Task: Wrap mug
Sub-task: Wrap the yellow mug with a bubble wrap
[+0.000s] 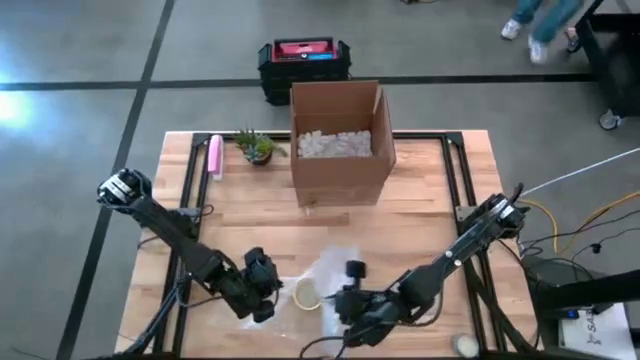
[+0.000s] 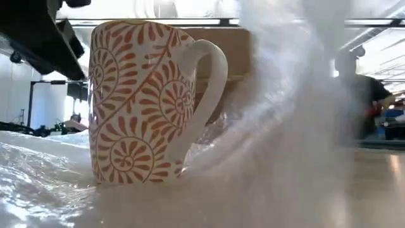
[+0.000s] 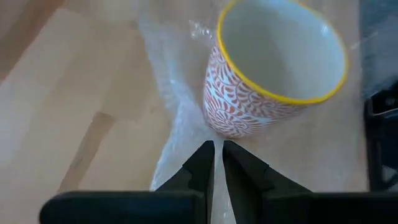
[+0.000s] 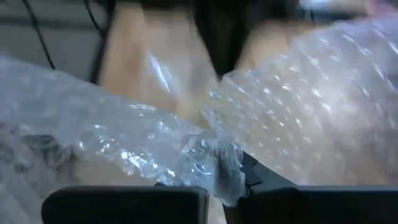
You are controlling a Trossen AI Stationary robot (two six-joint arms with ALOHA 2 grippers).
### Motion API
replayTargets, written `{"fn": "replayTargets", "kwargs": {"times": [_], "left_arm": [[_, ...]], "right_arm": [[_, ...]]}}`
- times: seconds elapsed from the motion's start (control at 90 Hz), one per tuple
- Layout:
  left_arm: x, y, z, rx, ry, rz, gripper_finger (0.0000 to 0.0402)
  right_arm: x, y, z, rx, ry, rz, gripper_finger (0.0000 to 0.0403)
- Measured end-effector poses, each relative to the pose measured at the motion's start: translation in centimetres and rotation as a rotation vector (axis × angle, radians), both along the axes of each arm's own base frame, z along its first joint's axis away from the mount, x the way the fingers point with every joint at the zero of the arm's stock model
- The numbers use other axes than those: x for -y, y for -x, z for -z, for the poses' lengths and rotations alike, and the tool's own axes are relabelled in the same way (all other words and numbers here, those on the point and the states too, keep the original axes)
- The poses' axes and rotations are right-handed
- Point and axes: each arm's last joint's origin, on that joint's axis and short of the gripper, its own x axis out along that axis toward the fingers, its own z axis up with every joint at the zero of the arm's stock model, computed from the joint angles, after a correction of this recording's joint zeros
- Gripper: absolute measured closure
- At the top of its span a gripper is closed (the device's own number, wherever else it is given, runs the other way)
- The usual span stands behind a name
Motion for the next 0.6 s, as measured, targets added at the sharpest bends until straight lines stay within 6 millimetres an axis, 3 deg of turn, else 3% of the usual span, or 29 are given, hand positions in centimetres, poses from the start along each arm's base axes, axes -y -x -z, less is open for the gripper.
{"fn": "replayTargets", "kwargs": {"times": [0.122,0.2,0.422,0.6], "left_arm": [[0.6,-0.7,1.1,-0.003,-0.01,0.008,0.0381],[1.0,-0.6,0.2,0.001,0.005,0.01,0.0381],[2.4,1.3,-4.9,0.073,0.012,0.036,0.0381],[2.1,0.2,-5.3,0.183,-0.027,0.001,0.0381]], "right_arm": [[0.9,-3.0,1.4,0.072,-0.04,-0.067,0.0402],[1.7,-4.0,3.5,0.011,-0.059,-0.059,0.0402],[2.3,-4.3,8.0,-0.154,-0.043,0.013,0.0403],[2.5,-4.6,8.3,-0.156,-0.057,0.009,0.0403]]}}
